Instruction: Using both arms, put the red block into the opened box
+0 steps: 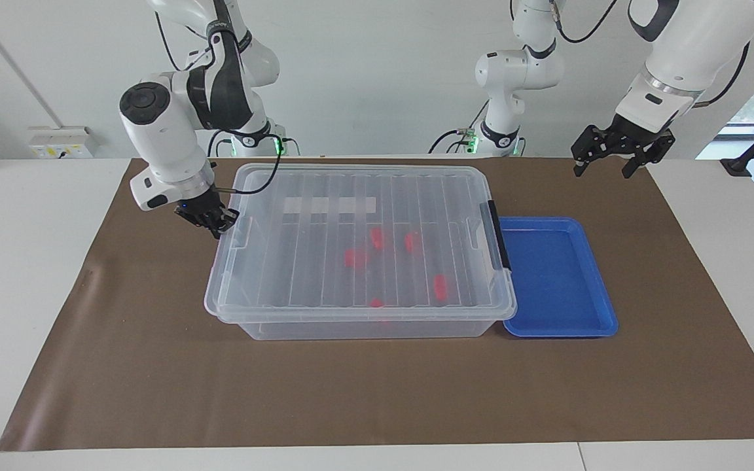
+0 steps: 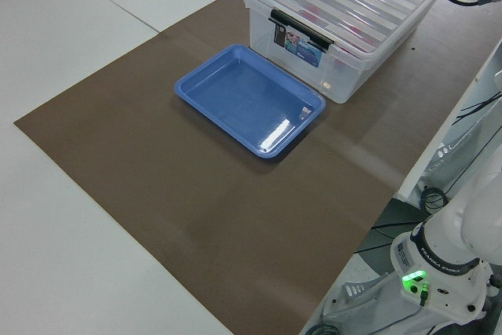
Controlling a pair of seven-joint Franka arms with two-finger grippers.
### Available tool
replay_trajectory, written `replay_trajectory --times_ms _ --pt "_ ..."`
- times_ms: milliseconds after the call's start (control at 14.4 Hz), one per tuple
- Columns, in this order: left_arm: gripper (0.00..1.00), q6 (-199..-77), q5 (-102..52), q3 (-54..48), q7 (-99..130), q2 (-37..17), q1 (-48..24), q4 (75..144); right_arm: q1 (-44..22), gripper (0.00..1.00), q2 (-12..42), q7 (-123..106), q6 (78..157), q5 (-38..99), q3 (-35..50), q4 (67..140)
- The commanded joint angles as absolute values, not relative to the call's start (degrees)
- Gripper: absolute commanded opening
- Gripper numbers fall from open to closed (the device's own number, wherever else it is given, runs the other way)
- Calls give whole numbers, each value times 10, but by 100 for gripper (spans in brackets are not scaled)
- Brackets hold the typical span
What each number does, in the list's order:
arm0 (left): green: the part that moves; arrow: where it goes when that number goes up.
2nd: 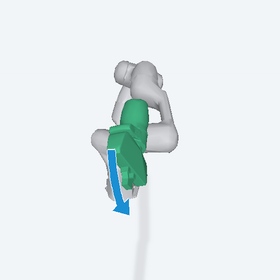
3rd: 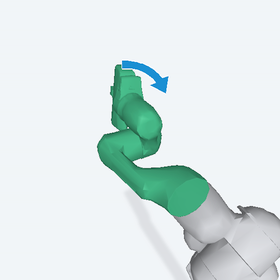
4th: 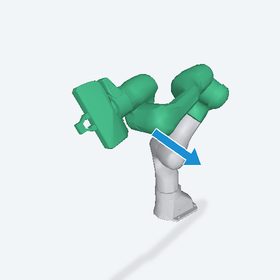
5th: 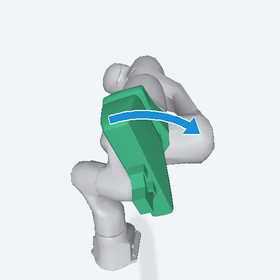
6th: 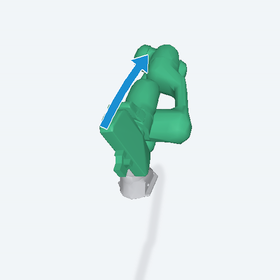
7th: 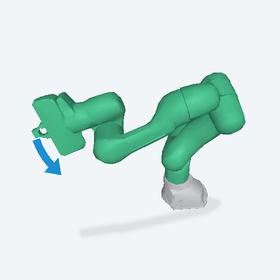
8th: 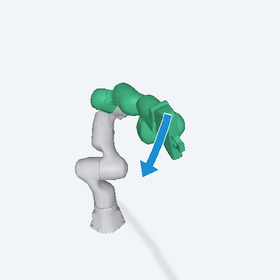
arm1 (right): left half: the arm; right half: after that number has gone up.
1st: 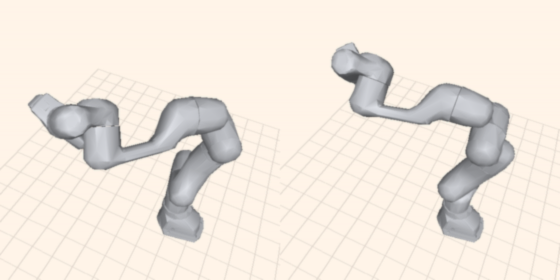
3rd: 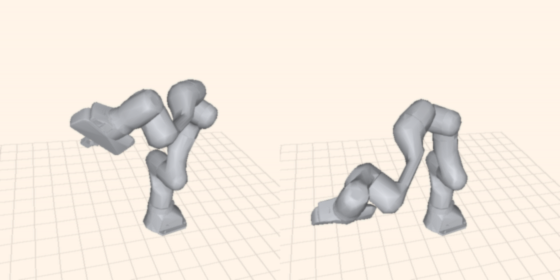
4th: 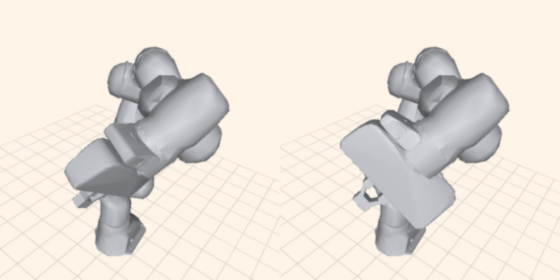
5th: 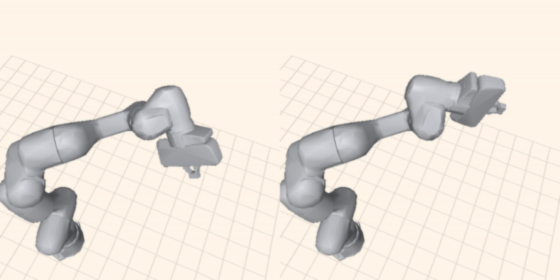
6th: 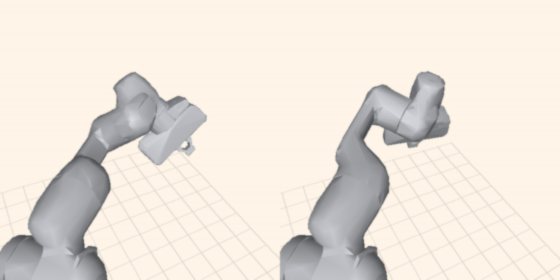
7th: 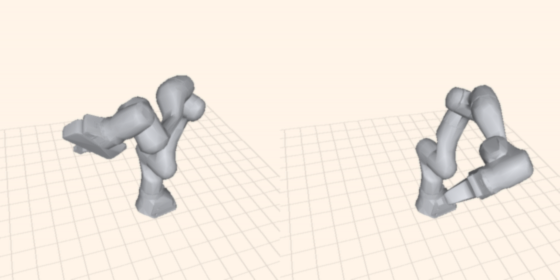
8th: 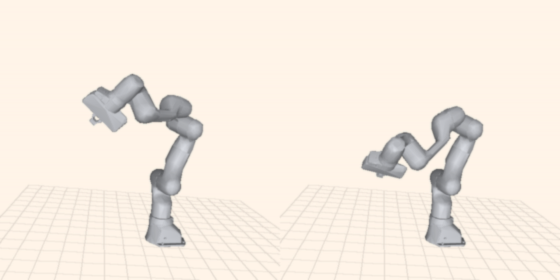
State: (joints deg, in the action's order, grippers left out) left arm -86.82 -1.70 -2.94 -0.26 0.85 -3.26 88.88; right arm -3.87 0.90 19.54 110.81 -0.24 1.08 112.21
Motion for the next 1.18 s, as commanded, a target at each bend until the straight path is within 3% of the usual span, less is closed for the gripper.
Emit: replay_trajectory --times_ms 0,209,697,766,905,1114 --pt "100 -863 -26 -29 -9 21 -28 901 -38 0 -5 206 1112 2 14 1138" --pt "100 -863 -26 -29 -9 21 -28 901 -35 0 -3 199 1089 2 14 1120" --pt "100 -863 -26 -29 -9 21 -28 901 -1 0 3 105 918 3 9 961" --pt "100 -863 -26 -29 -9 22 -28 901 9 15 2 86 904 4 9 949" --pt "100 -863 -26 -29 -9 21 -28 901 23 100 1 17 889 9 9 930" --pt "100 -863 -26 -29 -9 21 -28 901 34 100 -2 -9 889 3 7 932"
